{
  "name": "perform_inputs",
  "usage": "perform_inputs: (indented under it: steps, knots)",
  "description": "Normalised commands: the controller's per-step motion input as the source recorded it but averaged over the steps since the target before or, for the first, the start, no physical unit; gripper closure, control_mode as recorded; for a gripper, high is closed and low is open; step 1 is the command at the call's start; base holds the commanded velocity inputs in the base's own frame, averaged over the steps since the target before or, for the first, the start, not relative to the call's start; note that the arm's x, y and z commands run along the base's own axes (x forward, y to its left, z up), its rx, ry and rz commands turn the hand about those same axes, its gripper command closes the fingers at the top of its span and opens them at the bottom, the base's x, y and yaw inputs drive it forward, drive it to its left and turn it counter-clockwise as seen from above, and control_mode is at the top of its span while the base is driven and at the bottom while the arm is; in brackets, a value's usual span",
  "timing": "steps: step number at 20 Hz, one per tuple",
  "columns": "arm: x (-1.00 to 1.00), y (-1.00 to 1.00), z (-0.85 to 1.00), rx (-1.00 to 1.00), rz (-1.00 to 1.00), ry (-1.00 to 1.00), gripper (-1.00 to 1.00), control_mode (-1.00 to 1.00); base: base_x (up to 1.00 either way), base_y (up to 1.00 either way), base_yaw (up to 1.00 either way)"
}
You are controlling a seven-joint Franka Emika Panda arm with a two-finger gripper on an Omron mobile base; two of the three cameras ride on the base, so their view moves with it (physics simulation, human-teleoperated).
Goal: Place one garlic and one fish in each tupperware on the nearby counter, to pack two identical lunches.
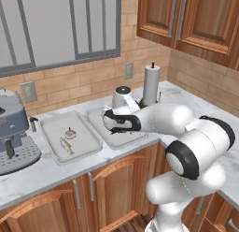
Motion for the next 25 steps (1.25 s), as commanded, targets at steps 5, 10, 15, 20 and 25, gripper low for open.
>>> perform_inputs:
  steps: [5, 10, 15, 20, 25]
  knots:
    - [-1.0, -0.52, -0.01, 0.16, 0.0, -0.42, -1.0, -1.0, 0.0, 0.0, 0.0]
    - [-1.0, -0.58, 0.66, 0.15, 0.0, -0.49, -1.0, -1.0, 0.0, 0.0, 0.0]
    - [-1.0, -0.19, 1.0, 0.01, 0.0, -0.62, -1.0, -1.0, 0.0, 0.0, 0.0]
    - [-1.0, -0.16, 0.93, -0.02, 0.0, -0.63, -1.0, -1.0, 0.0, 0.0, 0.0]
    - [-1.0, -0.35, 0.46, 0.01, -0.02, -0.49, -1.0, -1.0, 0.0, 0.0, 0.0]
